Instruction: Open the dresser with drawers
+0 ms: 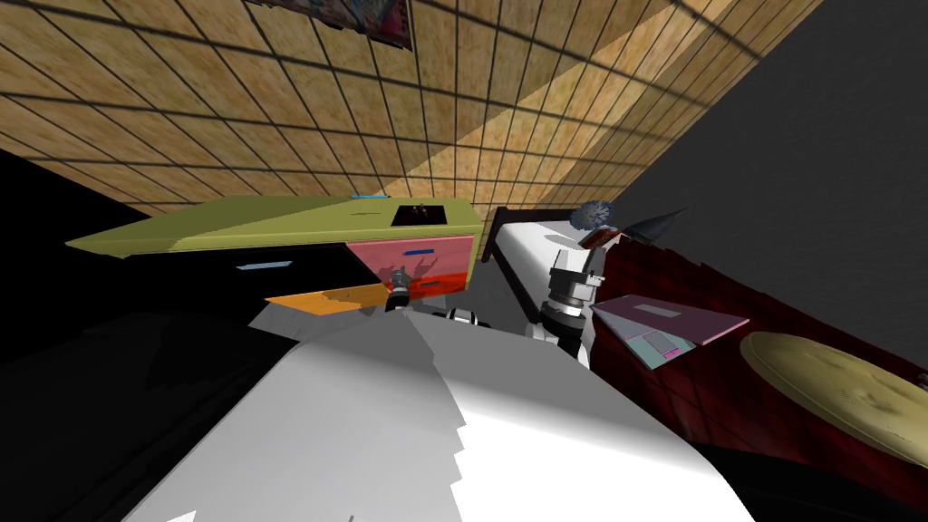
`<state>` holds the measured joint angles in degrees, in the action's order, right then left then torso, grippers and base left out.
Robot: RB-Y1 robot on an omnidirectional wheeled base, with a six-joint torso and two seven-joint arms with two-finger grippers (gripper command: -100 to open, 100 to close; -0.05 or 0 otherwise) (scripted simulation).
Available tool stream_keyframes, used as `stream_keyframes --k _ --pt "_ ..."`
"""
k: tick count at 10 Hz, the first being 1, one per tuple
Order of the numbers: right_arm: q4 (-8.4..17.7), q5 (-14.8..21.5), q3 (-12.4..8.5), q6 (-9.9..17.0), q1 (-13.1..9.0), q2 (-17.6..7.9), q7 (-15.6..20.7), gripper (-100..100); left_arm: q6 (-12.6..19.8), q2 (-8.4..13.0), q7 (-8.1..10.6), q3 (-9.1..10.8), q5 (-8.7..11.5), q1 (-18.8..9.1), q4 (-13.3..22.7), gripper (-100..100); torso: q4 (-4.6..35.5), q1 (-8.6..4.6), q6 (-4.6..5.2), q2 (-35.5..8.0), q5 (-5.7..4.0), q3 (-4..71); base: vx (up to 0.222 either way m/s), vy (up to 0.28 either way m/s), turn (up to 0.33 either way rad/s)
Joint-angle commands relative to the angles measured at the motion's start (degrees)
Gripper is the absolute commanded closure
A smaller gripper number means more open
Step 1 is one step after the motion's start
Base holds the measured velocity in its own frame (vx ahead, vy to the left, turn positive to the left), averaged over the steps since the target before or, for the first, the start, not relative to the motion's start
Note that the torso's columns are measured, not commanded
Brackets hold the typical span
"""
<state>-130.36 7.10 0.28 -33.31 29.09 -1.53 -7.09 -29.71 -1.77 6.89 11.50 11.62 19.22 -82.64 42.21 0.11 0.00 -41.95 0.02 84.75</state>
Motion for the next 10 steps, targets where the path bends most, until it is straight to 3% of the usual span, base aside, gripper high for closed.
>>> stream_keyframes --k 1,7,9,10 --pt "0.0 0.0 -0.01 0.0 0.01 -0.01 0.0 0 0.14 3.96 -0.02 0.01 0.0 -0.06 0.08 -100 -0.04 0.1 -0.01 0.08 0.04 0.07 0.0 0.0 0.0" --pt "0.0 0.0 -0.01 0.0 0.01 -0.01 0.0 0 1.4 11.21 -0.15 0.11 -0.01 -0.54 0.59 -100 0.09 -0.12 0.0 -0.36 -0.02 -0.21 0.023 0.009 0.001" --pt "0.0 0.0 -0.01 0.0 0.02 -0.01 0.0 0 3.45 11.27 -0.29 0.62 0.26 -1.15 -0.22 -100 0.02 0.01 0.0 -0.09 0.01 -0.05 0.123 0.048 0.003" --pt "0.0 0.0 -0.01 -0.01 0.03 -0.01 0.0 0 3.91 9.63 -0.29 0.87 0.44 -1.21 -1.11 -100 0.0 -0.05 0.0 -0.06 0.01 -0.01 0.141 0.026 0.001"
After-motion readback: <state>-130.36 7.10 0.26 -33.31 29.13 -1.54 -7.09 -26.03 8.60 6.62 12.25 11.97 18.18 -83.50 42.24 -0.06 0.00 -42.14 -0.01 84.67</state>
